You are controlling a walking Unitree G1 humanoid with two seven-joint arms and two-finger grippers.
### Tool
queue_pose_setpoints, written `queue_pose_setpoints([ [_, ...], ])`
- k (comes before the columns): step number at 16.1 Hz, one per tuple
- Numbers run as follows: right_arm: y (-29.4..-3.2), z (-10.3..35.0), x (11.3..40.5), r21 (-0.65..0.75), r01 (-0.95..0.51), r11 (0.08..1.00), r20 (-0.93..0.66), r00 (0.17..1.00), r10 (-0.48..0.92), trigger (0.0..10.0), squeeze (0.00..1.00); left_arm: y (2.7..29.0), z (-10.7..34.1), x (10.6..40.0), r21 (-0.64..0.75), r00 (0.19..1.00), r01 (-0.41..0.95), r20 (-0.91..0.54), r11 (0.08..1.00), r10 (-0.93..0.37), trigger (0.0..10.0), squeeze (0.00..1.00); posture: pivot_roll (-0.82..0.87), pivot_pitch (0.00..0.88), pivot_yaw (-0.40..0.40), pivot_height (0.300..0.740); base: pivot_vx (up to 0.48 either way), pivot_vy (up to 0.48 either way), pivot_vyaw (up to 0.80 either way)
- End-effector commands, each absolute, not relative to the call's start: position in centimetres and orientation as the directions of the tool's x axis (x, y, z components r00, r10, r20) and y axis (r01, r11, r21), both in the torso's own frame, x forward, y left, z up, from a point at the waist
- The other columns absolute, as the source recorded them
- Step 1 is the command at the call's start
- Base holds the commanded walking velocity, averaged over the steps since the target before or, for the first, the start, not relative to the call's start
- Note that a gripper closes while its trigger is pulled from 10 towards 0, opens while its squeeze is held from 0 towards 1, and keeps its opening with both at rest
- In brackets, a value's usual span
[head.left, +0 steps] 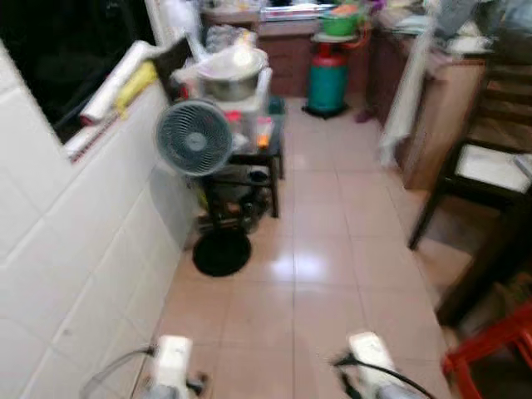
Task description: Setting the table
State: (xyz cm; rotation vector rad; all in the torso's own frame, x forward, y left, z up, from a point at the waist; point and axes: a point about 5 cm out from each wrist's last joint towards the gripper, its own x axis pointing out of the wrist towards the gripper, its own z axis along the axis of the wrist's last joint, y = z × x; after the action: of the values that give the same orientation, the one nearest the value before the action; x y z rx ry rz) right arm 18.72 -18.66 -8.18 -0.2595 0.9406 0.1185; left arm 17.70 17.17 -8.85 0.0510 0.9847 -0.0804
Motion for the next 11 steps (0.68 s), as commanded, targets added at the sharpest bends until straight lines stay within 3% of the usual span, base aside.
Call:
queue_pose_setpoints([
  [1, -17.07, -7.82, 19.72, -0.141, -0.232, 0.962, -0.793, 0.609, 0.03, 10.0, 0.0, 18.97, -8.67, 17.69, 0.049, 0.55, 0.07, -0.835, 0.996, 0.003, 10.0, 0.0, 0.0, 0.0, 0.013, 0.74, 0.255, 0.244, 0.0],
  [11, -17.04, -7.94, 19.52, -0.148, -0.23, 0.962, -0.798, 0.603, 0.021, 10.0, 0.0, 19.25, -8.91, 17.09, 0.062, 0.537, 0.078, -0.844, 0.995, 0.011, 10.0, 0.0, -0.01, 0.0, 0.029, 0.74, 0.0, 0.337, 0.0],
])
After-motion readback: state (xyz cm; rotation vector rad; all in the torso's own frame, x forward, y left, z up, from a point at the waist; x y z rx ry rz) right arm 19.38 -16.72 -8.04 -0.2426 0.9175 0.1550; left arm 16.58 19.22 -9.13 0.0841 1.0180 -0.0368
